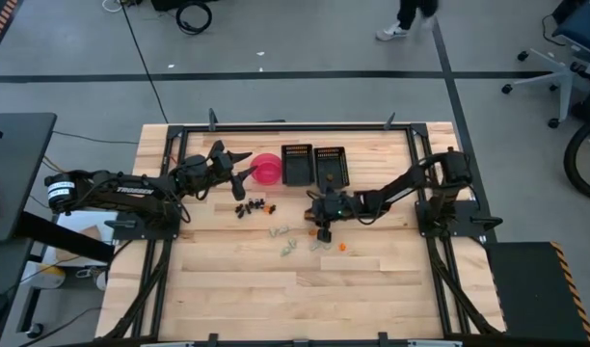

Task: Sort Halloween decoration
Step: Put the orange pumpkin toy into the right black bin

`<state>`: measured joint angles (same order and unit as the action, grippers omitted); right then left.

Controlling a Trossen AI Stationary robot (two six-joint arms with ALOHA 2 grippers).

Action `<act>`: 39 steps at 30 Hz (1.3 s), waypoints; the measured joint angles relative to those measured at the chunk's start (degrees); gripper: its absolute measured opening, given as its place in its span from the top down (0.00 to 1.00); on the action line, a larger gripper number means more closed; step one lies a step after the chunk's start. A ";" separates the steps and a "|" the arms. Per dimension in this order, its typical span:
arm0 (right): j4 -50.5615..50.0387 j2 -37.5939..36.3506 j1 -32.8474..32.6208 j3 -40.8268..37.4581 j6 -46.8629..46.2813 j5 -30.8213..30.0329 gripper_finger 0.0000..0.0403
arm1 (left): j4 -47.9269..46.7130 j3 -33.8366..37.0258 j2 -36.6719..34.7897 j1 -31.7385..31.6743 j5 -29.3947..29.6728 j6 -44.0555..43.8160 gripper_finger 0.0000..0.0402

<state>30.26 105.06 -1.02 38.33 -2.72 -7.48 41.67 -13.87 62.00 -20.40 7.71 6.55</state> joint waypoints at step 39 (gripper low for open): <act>-27.27 -17.01 19.12 0.13 -6.36 -2.76 0.74 | 1.09 0.00 0.00 -0.03 0.03 0.26 0.53</act>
<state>2.99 88.05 18.11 38.46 -9.08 -10.25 42.76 -13.87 62.00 -20.43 7.73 6.81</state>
